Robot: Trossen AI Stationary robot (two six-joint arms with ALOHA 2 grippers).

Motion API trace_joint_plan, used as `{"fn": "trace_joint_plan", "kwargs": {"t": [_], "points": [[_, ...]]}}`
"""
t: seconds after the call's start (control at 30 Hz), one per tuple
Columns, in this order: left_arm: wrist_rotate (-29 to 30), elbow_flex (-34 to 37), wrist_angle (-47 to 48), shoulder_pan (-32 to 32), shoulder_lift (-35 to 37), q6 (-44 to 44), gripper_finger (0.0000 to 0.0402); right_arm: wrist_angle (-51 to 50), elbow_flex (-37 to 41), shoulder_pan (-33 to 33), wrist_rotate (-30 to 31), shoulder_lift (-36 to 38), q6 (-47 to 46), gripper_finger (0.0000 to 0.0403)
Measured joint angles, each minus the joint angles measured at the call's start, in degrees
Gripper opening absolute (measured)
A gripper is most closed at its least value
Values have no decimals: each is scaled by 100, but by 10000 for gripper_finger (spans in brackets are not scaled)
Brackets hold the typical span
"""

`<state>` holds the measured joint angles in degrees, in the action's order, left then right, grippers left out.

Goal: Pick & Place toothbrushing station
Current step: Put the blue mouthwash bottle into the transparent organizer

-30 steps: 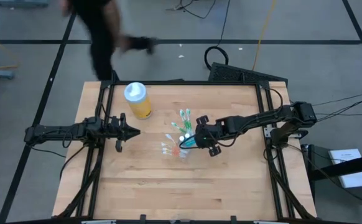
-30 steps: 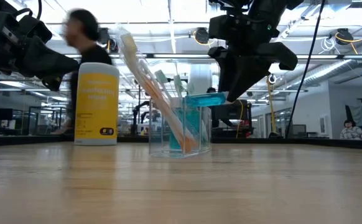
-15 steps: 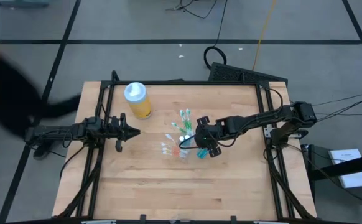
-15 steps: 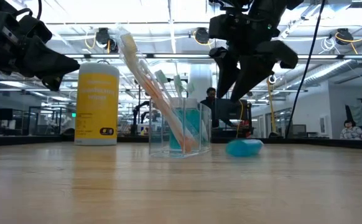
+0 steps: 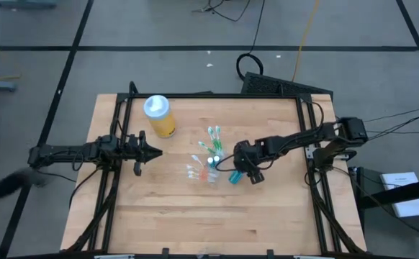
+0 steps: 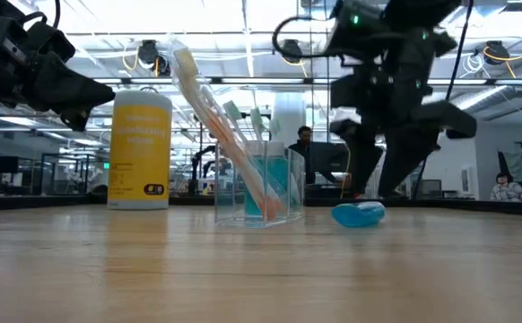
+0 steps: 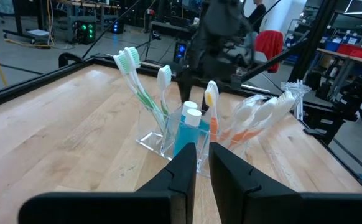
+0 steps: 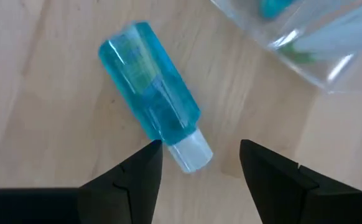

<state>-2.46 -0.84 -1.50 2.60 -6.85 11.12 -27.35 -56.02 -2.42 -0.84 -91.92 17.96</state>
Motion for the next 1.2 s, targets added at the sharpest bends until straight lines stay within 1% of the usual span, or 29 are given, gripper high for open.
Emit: {"fn": "trace_joint_plan", "kwargs": {"t": [0.13,0.37,0.57,0.8,0.97,1.1,1.2], "points": [[0,0,-1,1,0,0,49,228,351,242,-306,-15,260,205],[2,1,-1,1,0,-1,49,1419,1034,405,-948,7,679,203],[0,2,-4,1,0,-1,49,1984,1351,407,-1056,18,961,187],[1,0,-2,1,0,-1,49,2003,1383,431,-1165,6,1018,142],[2,-1,-4,-1,0,1,49,1833,1383,470,-1150,1,975,108],[2,0,-2,1,0,-1,49,1705,1387,508,-1145,-3,930,105],[2,-1,-2,1,0,-1,49,1570,1389,506,-1109,131,749,102]]}}
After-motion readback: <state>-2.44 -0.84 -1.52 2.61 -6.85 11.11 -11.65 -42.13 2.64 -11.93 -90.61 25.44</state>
